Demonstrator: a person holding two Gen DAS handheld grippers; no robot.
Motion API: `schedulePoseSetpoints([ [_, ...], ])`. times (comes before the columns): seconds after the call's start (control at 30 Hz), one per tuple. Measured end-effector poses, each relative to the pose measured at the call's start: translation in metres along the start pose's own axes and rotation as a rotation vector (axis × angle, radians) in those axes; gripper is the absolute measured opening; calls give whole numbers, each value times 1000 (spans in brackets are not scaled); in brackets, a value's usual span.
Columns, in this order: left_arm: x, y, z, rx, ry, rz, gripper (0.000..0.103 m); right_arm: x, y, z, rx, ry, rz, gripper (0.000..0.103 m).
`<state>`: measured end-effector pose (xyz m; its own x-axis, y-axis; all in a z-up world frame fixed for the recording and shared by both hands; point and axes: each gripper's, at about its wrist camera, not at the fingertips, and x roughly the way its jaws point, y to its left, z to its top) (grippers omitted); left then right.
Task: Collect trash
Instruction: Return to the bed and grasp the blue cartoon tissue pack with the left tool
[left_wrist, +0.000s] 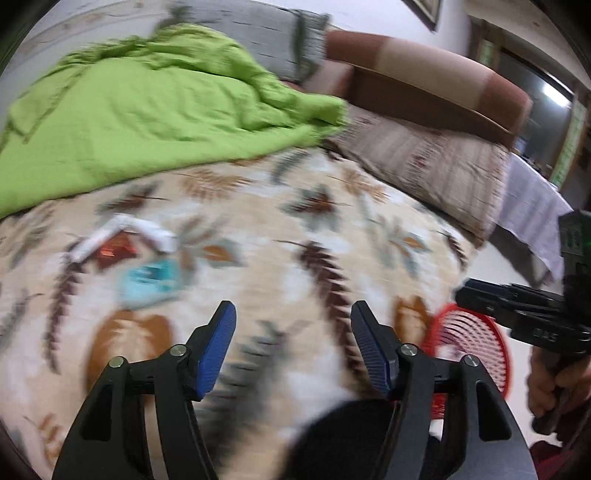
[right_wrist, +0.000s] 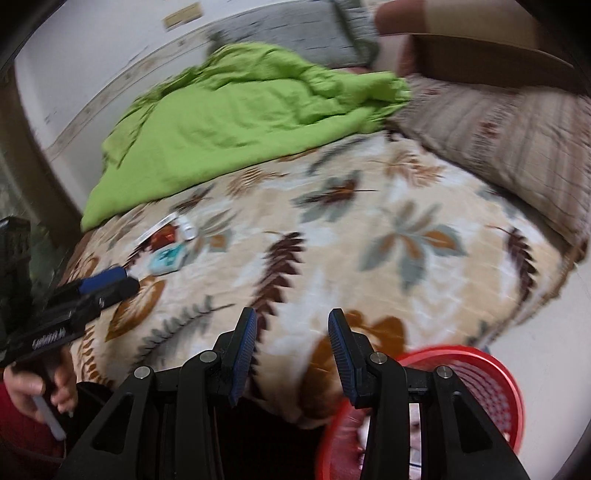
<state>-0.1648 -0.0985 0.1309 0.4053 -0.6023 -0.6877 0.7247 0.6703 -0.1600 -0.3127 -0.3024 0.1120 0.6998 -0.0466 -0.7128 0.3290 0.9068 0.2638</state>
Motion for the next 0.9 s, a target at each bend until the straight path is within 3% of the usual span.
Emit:
schedulePoseSetpoints([
  [0.17, 10, 66, 9, -32, 16, 88, 70, 23, 30, 17, -39, 24, 60, 44],
  [0.3, 41, 107, 19, -53, 61, 103, 70, 34, 49, 24, -72, 26, 87, 44],
  [0.53, 108, 151, 37, -130, 145, 11, 71, 47, 52, 25, -73, 51, 78, 45],
  [0.6, 121, 158, 38, -130, 164, 35, 71, 49, 48, 24, -61, 56, 72, 45],
  [0.7, 133, 165, 33, -151, 216, -22, 70, 53, 42, 24, -50, 65, 63, 45],
  [0.9, 109, 136, 11, -29, 242, -104, 71, 62, 43, 30, -60, 74, 80, 45],
])
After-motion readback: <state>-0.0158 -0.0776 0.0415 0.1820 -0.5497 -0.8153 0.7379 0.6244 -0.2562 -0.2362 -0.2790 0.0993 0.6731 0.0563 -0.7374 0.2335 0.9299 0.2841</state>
